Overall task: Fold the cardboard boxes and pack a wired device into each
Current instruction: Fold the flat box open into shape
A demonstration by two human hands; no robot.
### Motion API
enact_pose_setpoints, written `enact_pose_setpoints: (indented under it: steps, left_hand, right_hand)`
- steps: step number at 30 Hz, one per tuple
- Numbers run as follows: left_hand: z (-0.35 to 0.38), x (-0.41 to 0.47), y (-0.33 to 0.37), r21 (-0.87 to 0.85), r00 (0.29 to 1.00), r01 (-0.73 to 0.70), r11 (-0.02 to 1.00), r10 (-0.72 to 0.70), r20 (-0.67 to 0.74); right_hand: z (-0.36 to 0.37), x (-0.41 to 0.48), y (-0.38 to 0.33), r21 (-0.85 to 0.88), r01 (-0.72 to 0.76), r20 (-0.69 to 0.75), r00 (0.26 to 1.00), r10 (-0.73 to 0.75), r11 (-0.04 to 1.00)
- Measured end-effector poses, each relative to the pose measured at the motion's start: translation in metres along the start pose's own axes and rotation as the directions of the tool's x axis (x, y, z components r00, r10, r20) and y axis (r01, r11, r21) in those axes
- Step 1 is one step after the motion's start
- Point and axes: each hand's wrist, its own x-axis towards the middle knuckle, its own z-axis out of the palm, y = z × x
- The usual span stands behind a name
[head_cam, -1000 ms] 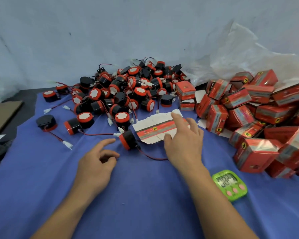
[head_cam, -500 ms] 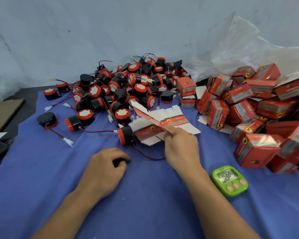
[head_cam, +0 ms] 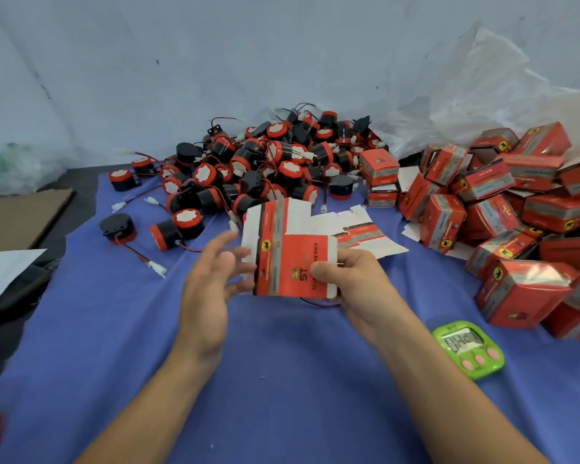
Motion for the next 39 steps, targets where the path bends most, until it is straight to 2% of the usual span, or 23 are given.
enact_pose_setpoints:
  steps: [2,3,4,6,8,10,12,13,14,15,17,19,20,22,24,26,27,28,30,34,37,39]
  left_hand:
    - [-0.002,-0.003,-0.006,0.27,1.0,0.016,0.963,-0.008,-0.029]
    - [-0.004,-0.004,-0.009,0.348,0.998,0.041,0.937,-0.023,-0.053]
    - [-0.005,-0.003,-0.011,0.298,0.996,0.087,0.951,-0.074,-0.053]
    - [-0.008,0.001,-0.01,0.024,0.971,0.235,0.972,-0.236,0.033]
    - [-0.012,0.002,-0.005,-0.198,0.936,0.347,0.917,-0.327,0.127]
    - [-0.014,0.003,-0.002,-0.209,0.932,0.358,0.91,-0.334,0.141]
    - [-0.015,0.004,-0.004,-0.182,0.944,0.326,0.928,-0.309,0.116]
    - [-0.014,0.004,-0.005,-0.157,0.947,0.318,0.935,-0.306,0.101]
    - [-0.014,0.003,-0.006,-0.128,0.95,0.309,0.943,-0.3,0.087]
    - [-0.014,0.003,-0.007,-0.097,0.954,0.296,0.95,-0.29,0.073]
    - [-0.015,0.003,-0.01,-0.02,0.97,0.243,0.97,-0.242,0.04]
    - [-0.017,0.003,-0.012,0.13,0.993,0.108,0.986,-0.112,0.025]
    - [-0.018,0.003,-0.012,0.187,0.999,0.028,0.982,-0.035,0.036]
    - [-0.018,0.0,-0.009,0.231,0.994,-0.097,0.968,0.08,0.081]
    - [-0.019,-0.003,-0.006,0.177,0.986,-0.123,0.977,0.101,0.129]
    - [-0.024,-0.003,-0.002,-0.041,0.989,-0.013,0.999,0.019,0.149]
    - [-0.027,-0.003,0.0,-0.16,0.982,0.097,0.982,-0.069,0.173]
    - [-0.029,-0.002,0.002,-0.247,0.962,0.222,0.943,-0.171,0.213]
    - [-0.034,-0.002,0.005,-0.297,0.897,0.417,0.859,-0.335,0.29]
    - [-0.024,-0.006,0.007,-0.277,0.882,0.449,0.849,-0.371,0.292]
    - [-0.019,-0.01,0.007,-0.363,0.869,0.48,0.799,-0.379,0.317]
    - [-0.017,-0.011,0.007,-0.375,0.896,0.435,0.819,-0.35,0.274]
  right_hand:
    - [-0.006,0.0,0.001,-0.016,-0.05,0.047,0.998,0.051,0.999]
    - [-0.008,-0.001,0.001,-0.019,-0.072,0.094,0.993,0.074,0.997]
    - [-0.009,-0.001,0.0,-0.04,-0.093,0.14,0.985,0.098,0.995]
    - [-0.01,-0.003,-0.001,-0.153,-0.104,0.187,0.973,0.132,0.983]
    - [-0.01,-0.004,-0.001,-0.262,-0.073,0.183,0.975,0.124,0.962]
    - [-0.007,-0.005,-0.003,-0.218,-0.025,0.118,0.992,0.052,0.976]
    - [-0.002,-0.006,-0.005,-0.104,0.07,-0.057,0.996,-0.076,0.992]
    - [-0.002,-0.007,-0.005,-0.156,0.156,-0.174,0.968,-0.183,0.975]
    - [0.0,-0.008,-0.006,-0.305,0.234,-0.256,0.914,-0.316,0.923]
    - [0.003,-0.011,-0.006,-0.482,0.282,-0.269,0.853,-0.447,0.829]
    - [0.013,-0.018,-0.003,-0.721,0.372,-0.145,0.744,-0.653,0.585]
    - [0.029,-0.024,0.001,-0.791,0.449,0.019,0.697,-0.717,0.415]
    - [0.038,-0.027,0.003,-0.799,0.462,0.084,0.721,-0.688,0.386]
    - [0.054,-0.03,0.005,-0.795,0.428,0.167,0.835,-0.524,0.43]
    - [0.059,-0.031,0.005,-0.796,0.396,0.21,0.89,-0.405,0.458]
    - [0.058,-0.033,0.004,-0.781,0.397,0.234,0.902,-0.363,0.482]
    - [0.057,-0.032,0.002,-0.762,0.402,0.247,0.905,-0.347,0.507]
    - [0.055,-0.032,0.0,-0.737,0.409,0.261,0.907,-0.332,0.538]
    - [0.053,-0.032,-0.002,-0.685,0.425,0.293,0.905,-0.31,0.592]
    - [0.055,-0.034,-0.003,-0.636,0.42,0.326,0.907,-0.268,0.648]
    - [0.057,-0.036,-0.004,-0.614,0.397,0.318,0.916,-0.246,0.683]
    - [0.056,-0.035,-0.005,-0.578,0.359,0.276,0.931,-0.238,0.733]
